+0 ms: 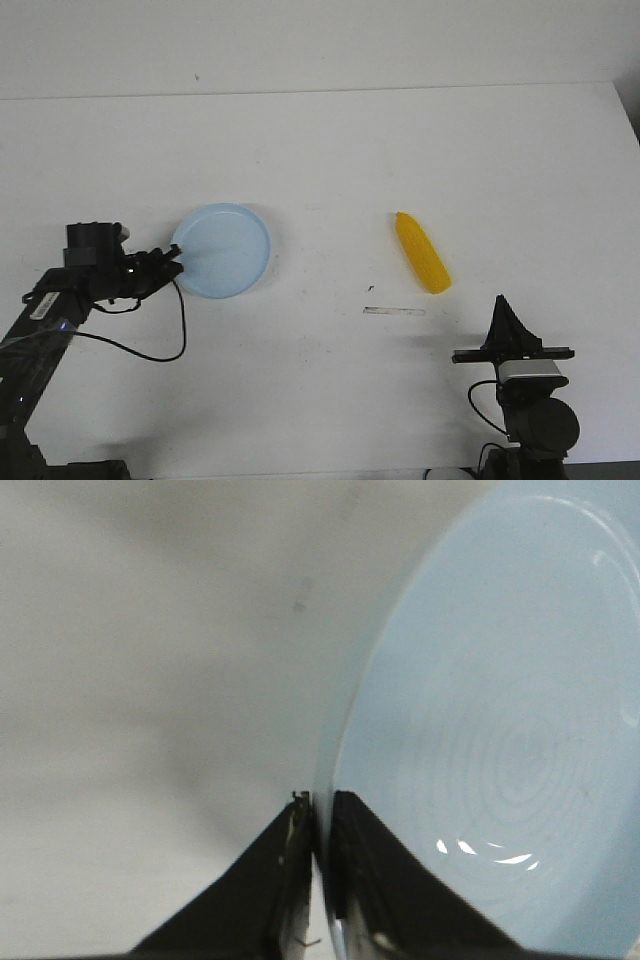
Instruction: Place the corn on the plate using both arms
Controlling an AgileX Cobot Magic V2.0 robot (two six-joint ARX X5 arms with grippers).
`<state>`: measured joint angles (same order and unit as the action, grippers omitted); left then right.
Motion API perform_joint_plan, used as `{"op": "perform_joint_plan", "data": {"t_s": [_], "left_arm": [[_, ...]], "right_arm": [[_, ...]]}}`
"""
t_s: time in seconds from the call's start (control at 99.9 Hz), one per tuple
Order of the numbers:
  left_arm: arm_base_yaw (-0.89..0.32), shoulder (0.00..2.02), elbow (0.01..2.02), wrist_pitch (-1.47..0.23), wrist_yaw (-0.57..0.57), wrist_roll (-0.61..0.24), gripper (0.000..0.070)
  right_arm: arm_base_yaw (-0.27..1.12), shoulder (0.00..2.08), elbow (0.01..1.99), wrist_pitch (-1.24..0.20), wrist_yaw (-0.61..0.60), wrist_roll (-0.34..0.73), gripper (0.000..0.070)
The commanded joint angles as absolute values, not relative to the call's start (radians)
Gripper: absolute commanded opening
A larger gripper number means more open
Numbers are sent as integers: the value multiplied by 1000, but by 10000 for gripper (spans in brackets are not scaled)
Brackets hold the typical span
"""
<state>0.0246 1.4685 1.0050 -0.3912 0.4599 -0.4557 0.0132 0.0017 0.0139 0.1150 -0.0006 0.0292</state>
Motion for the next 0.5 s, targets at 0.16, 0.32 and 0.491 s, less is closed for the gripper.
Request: {"op": "perform_joint_plan", "data": {"t_s": [0.16, 0.32, 0.491], "left_arm": [[-215, 1526, 1017, -290, 390, -524, 1], [-341, 1598, 1017, -265, 389, -570, 1], [-405, 1643, 1017, -239, 387, -612, 1]], "right_arm": [[14, 1, 13, 126, -1, 25, 10], [14, 1, 13, 126, 0, 25, 10], [14, 1, 13, 126, -1, 25, 9]]}}
